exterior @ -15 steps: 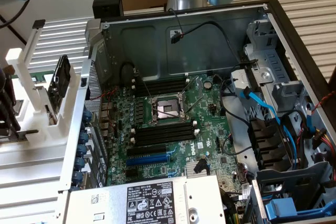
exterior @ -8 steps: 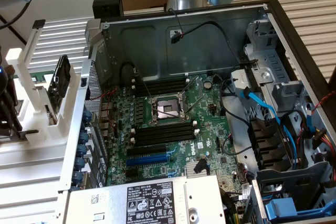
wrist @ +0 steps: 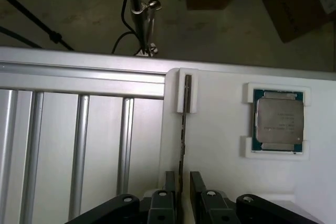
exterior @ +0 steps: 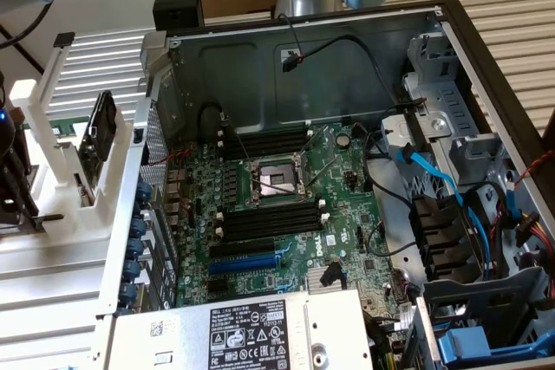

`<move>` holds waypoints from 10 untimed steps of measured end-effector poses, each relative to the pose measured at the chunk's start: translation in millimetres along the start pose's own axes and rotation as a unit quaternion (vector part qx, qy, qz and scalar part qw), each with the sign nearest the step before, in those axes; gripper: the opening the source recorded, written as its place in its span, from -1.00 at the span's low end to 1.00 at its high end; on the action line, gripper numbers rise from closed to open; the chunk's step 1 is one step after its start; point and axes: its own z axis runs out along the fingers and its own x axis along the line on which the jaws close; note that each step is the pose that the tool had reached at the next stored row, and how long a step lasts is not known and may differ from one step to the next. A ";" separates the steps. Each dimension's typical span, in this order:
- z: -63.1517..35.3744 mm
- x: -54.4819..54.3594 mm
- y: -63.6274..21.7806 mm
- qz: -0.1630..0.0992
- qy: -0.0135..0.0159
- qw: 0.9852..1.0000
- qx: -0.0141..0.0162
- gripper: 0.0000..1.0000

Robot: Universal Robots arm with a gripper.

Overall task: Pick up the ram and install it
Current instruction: 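Pick up the ram and move it above insertion slot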

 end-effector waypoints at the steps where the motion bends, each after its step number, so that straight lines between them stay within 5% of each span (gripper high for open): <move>1: 0.1 0.0 0.0 0.000 0.000 1.000 0.000 -0.47; 10: 0.0 0.0 0.0 0.000 0.000 1.000 0.000 -0.75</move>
